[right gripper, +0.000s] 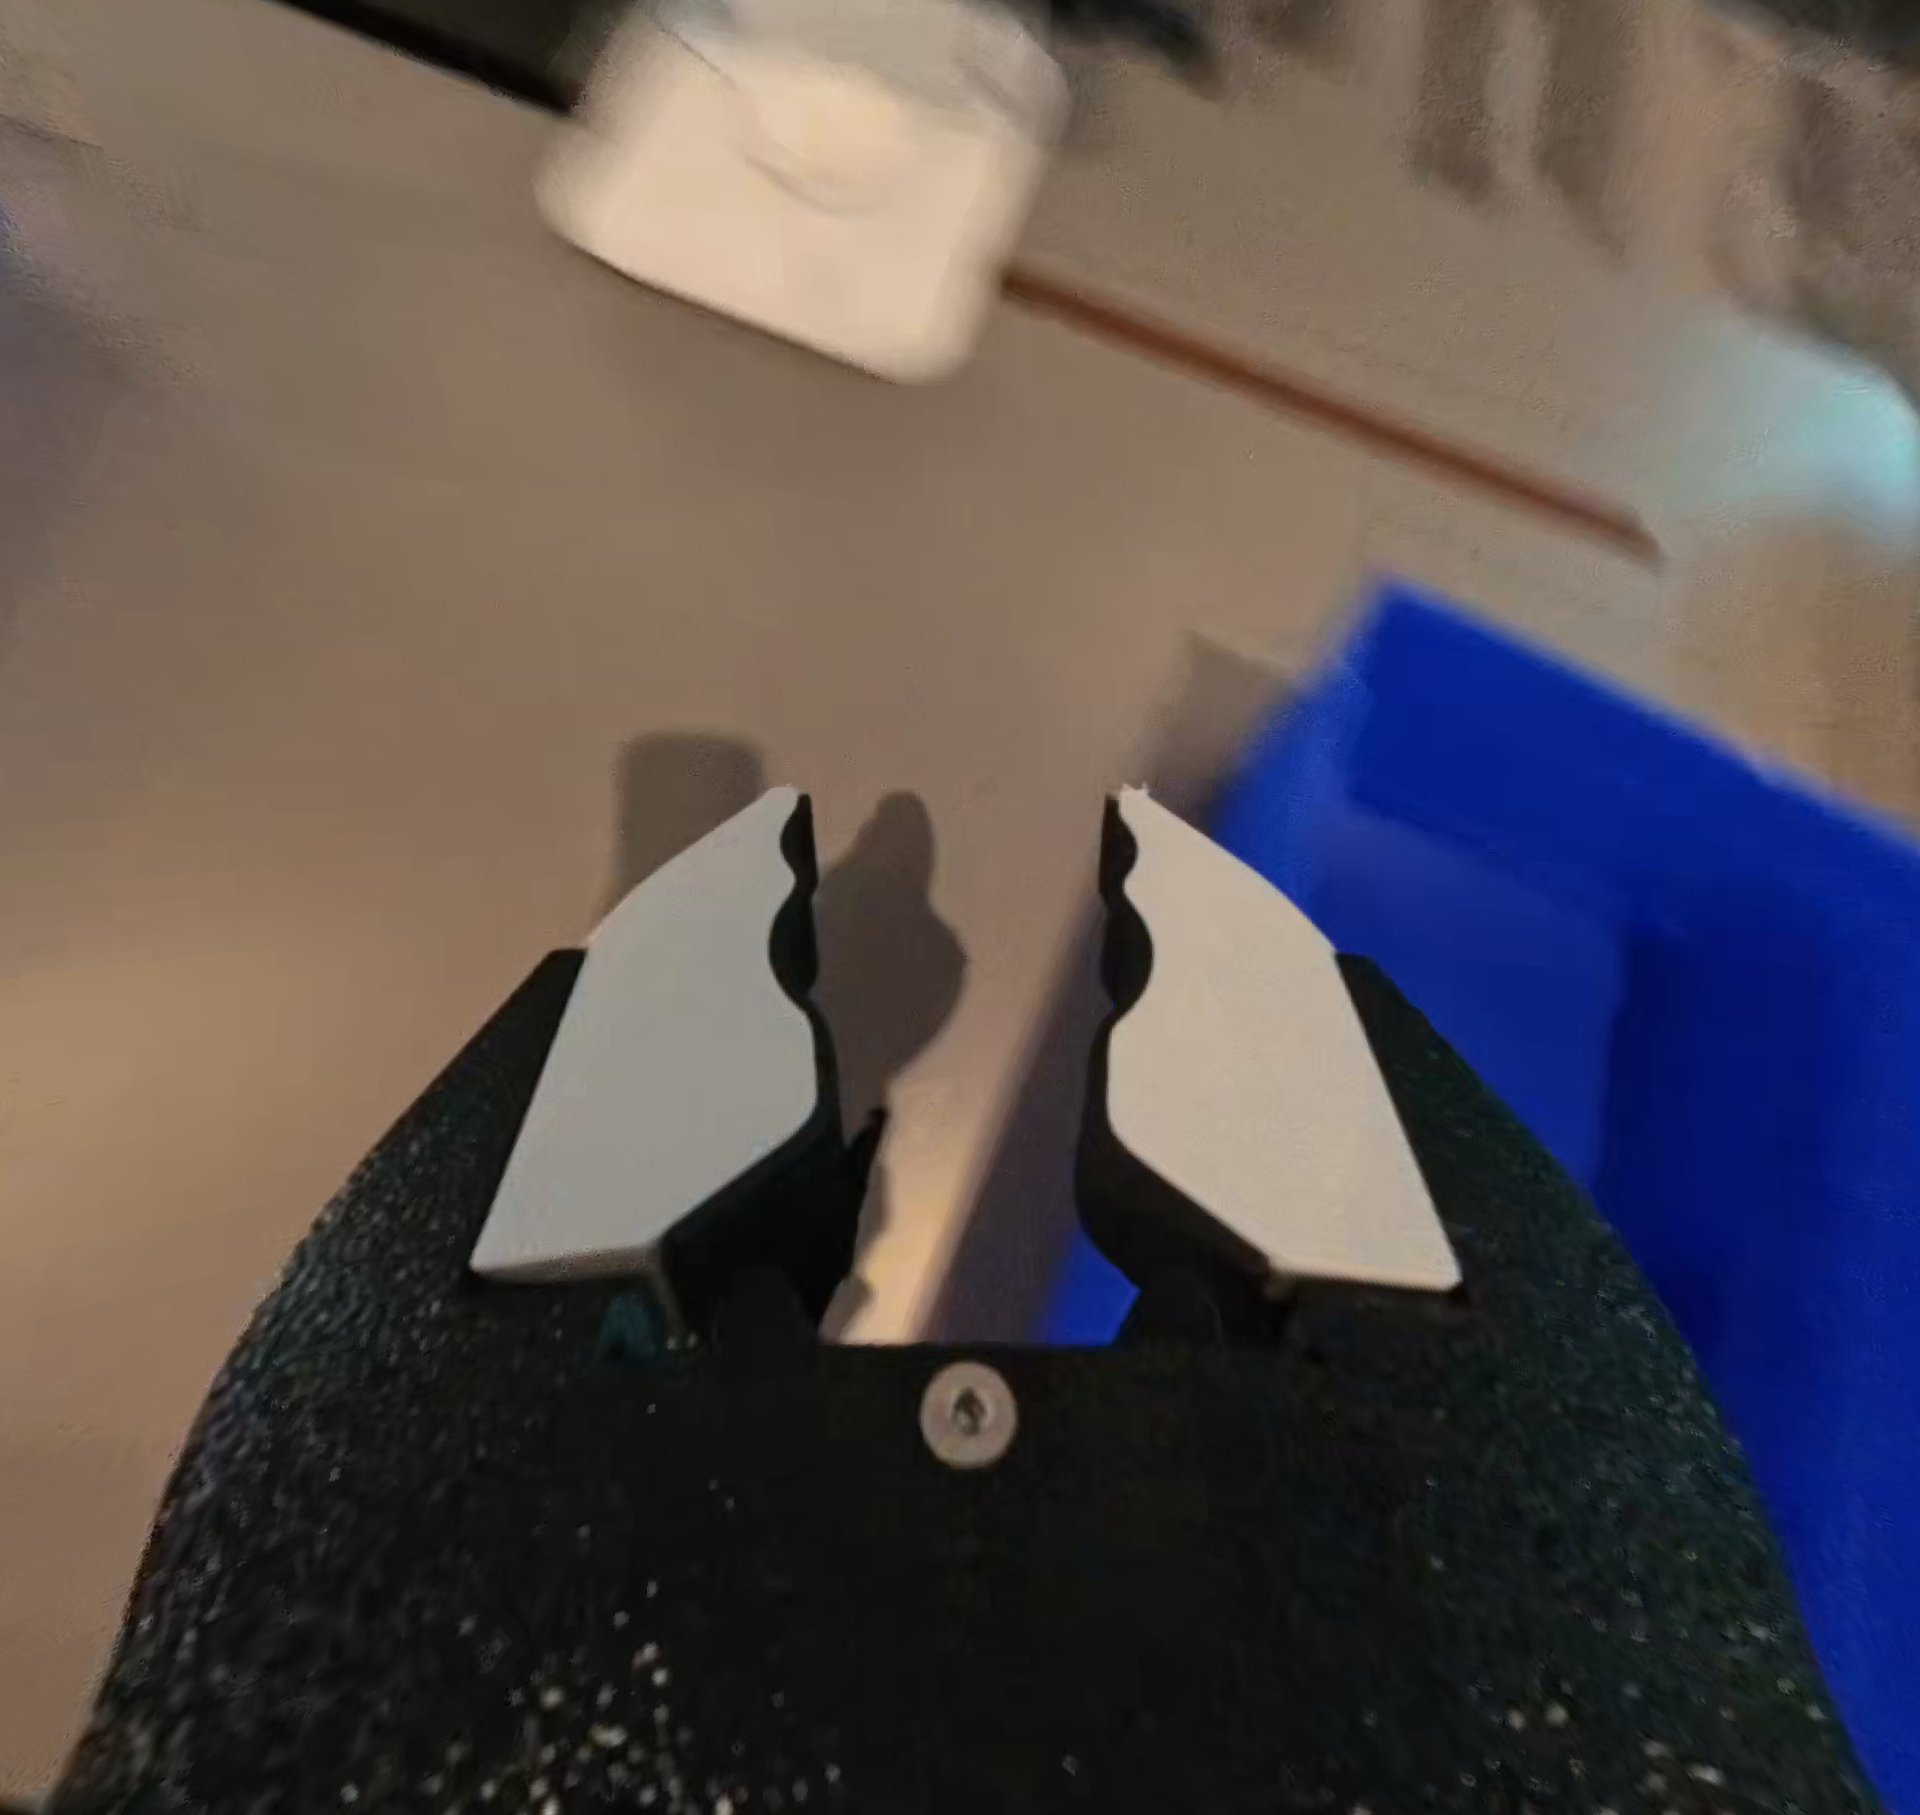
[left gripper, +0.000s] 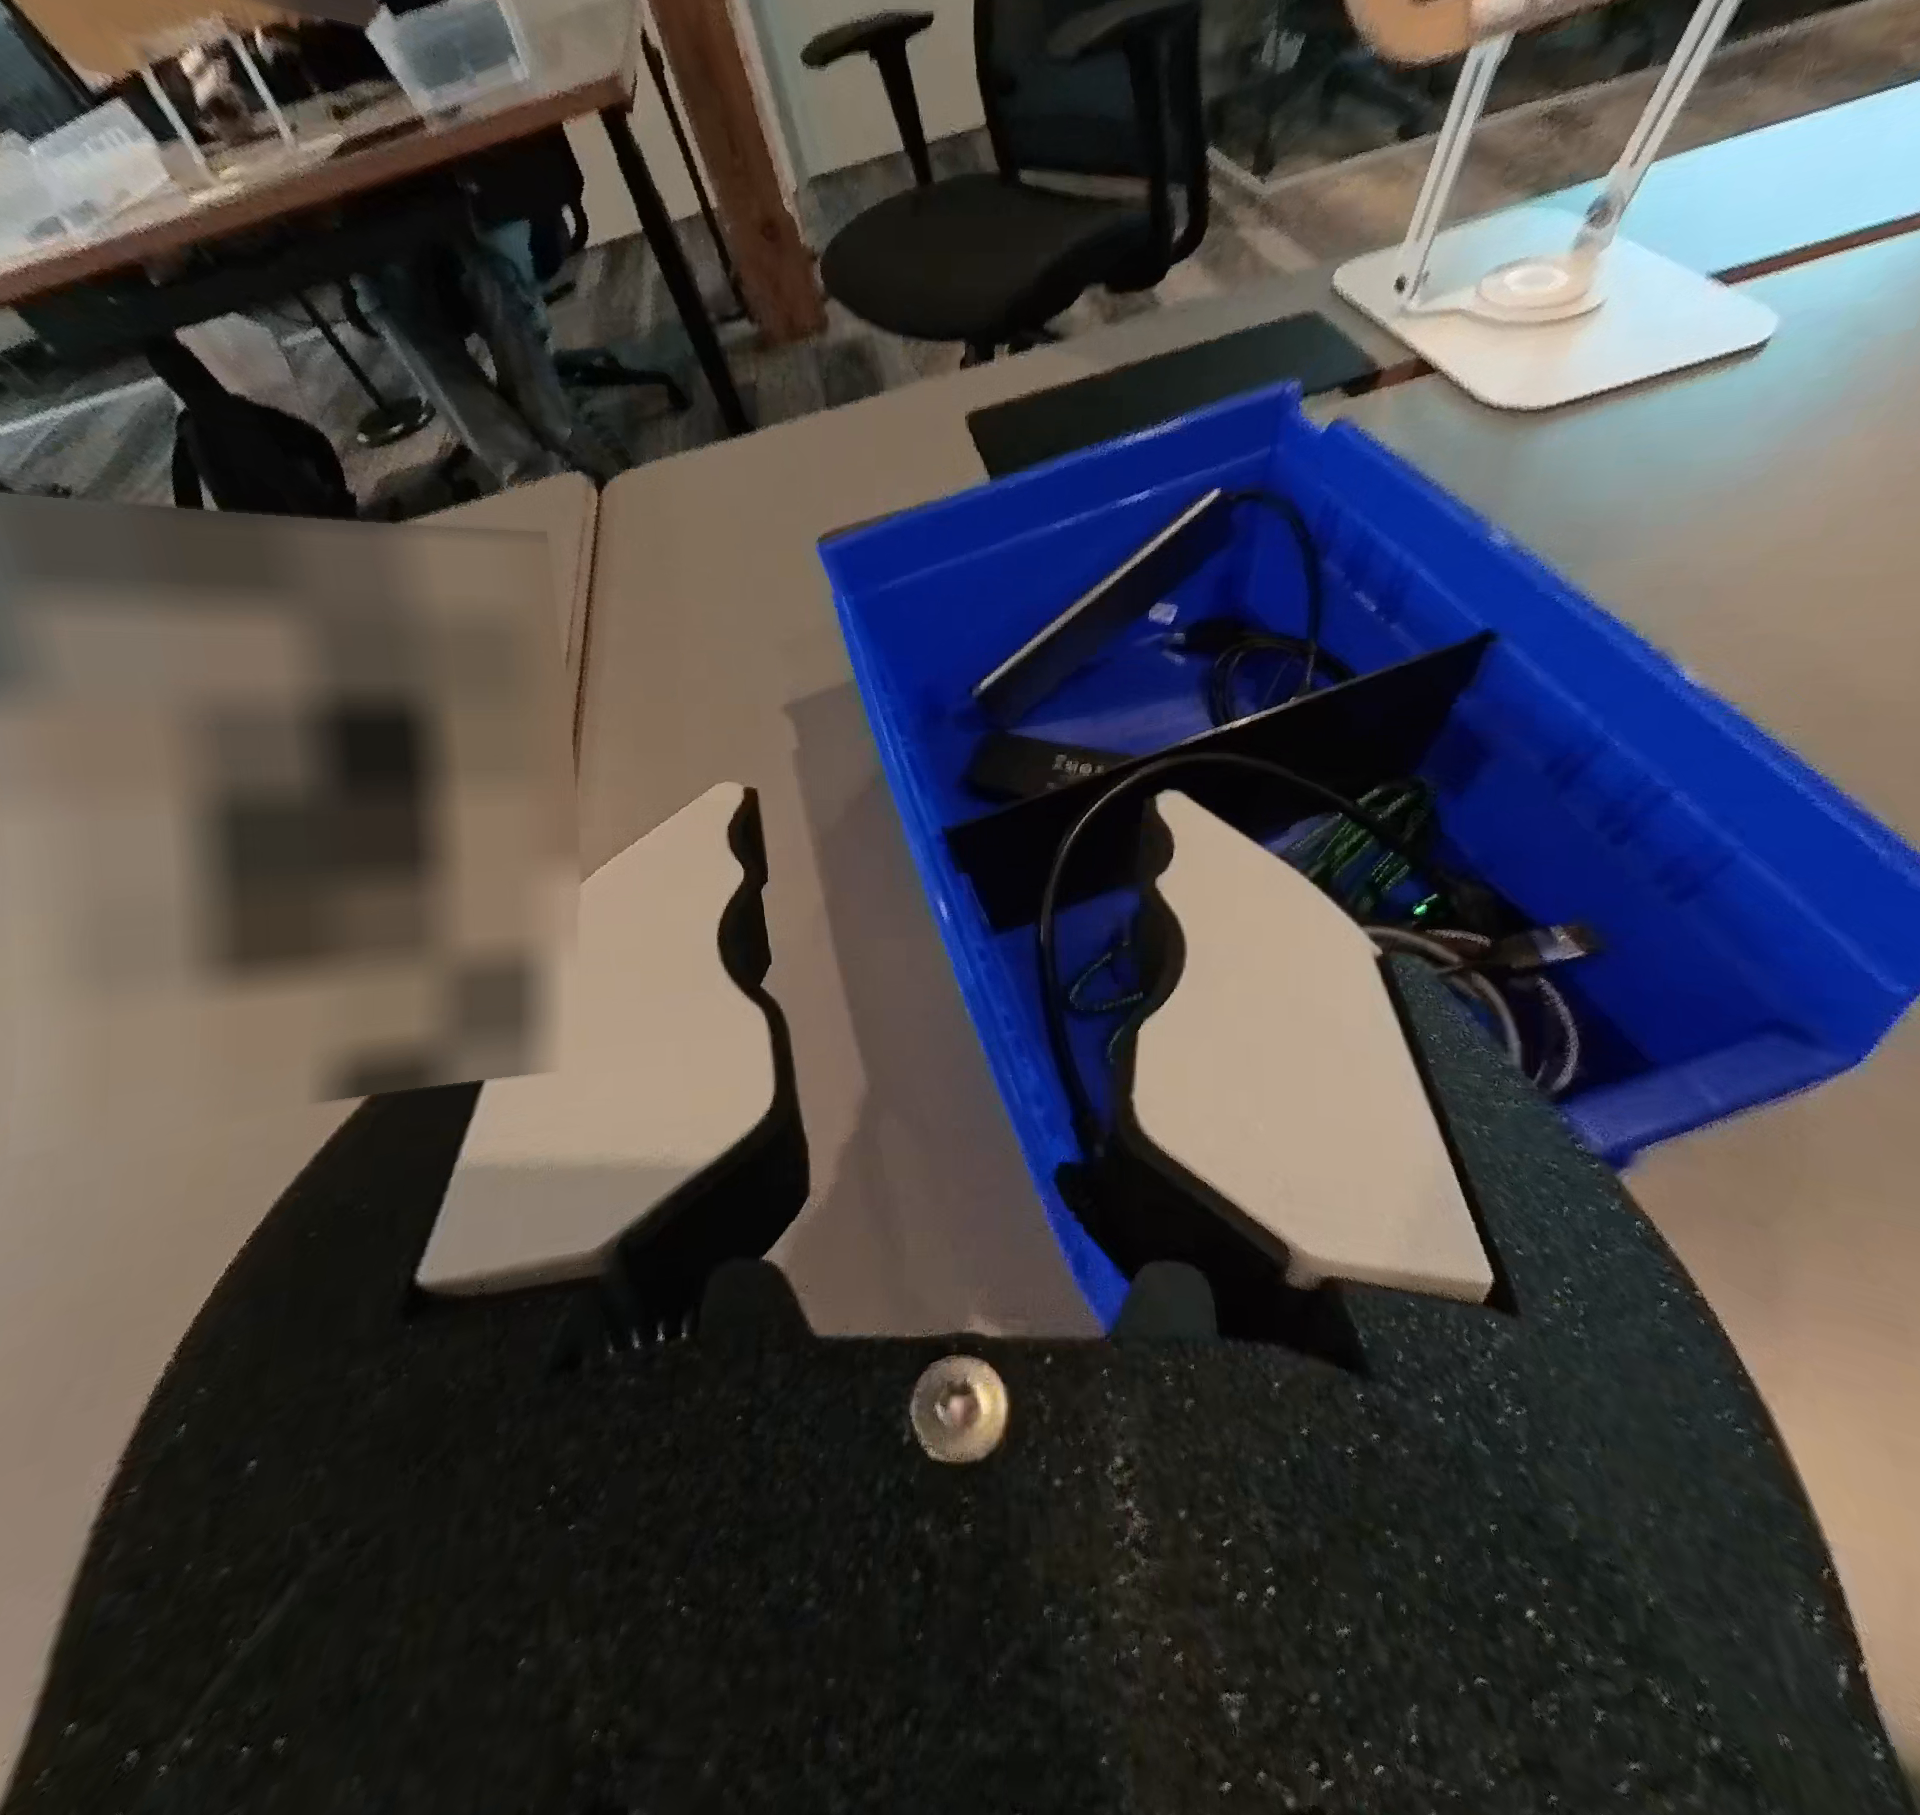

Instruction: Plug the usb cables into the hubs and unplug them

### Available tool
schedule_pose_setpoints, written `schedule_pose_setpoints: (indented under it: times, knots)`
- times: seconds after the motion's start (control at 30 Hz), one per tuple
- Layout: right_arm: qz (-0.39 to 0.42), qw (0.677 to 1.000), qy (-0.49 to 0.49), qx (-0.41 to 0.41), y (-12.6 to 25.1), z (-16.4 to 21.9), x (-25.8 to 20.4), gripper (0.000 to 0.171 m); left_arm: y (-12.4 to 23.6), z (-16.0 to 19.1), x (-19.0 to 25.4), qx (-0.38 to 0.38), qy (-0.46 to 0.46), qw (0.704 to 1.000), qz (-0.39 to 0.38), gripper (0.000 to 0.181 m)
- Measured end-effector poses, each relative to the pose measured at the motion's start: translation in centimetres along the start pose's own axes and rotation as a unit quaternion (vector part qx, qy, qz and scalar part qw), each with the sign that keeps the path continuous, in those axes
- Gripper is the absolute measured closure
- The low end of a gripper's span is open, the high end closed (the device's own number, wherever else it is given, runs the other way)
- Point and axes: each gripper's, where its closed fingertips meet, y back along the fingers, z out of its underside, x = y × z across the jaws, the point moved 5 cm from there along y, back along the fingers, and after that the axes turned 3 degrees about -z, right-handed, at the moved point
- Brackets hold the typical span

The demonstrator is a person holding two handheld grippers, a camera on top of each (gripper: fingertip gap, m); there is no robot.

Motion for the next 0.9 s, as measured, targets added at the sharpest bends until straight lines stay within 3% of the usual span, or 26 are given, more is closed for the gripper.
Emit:
schedule_pose_setpoints:
  times: [0.03, 0.1, 0.2, 0.33, 0.5, 0.57, 0.73, 0.9]
  knots:
    - [-0.064, 0.996, 0.036, 0.046, 0.4, -1.9, -2.8, 0.122, 0.0, -0.3, 0.1, 0.011, 0.0, 1.0, 0.005, 0.112]
    - [-0.184, 0.97, 0.12, 0.106, 1.0, -5.0, -8.8, 0.125, 0.0, -1.0, 0.5, 0.027, -0.007, 0.999, 0.019, 0.112]
    - [-0.299, 0.912, 0.251, 0.127, 0.2, -8.5, -16.9, 0.129, 0.2, -1.9, 0.9, 0.046, -0.02, 0.998, 0.028, 0.112]
    - [-0.407, 0.823, 0.388, 0.081, -2.4, -11.4, -26.5, 0.134, 0.7, -2.0, 1.2, 0.064, -0.021, 0.997, 0.045, 0.112]
    - [-0.495, 0.727, 0.477, 0.004, -6.0, -13.1, -35.6, 0.136, 0.6, -1.2, 0.5, 0.065, -0.009, 0.996, 0.059, 0.114]
    - [-0.484, 0.717, 0.501, -0.017, -7.6, -13.5, -38.0, 0.139, 0.4, -0.9, 0.1, 0.067, -0.002, 0.996, 0.066, 0.115]
    - [-0.368, 0.737, 0.567, -0.017, -13.2, -15.6, -40.4, 0.142, -0.2, -0.4, -0.9, 0.083, 0.029, 0.993, 0.077, 0.117]
    - [-0.337, 0.728, 0.591, -0.084, -18.2, -16.6, -42.2, 0.14, -0.7, 0.2, -1.4, 0.077, 0.043, 0.992, 0.086, 0.118]
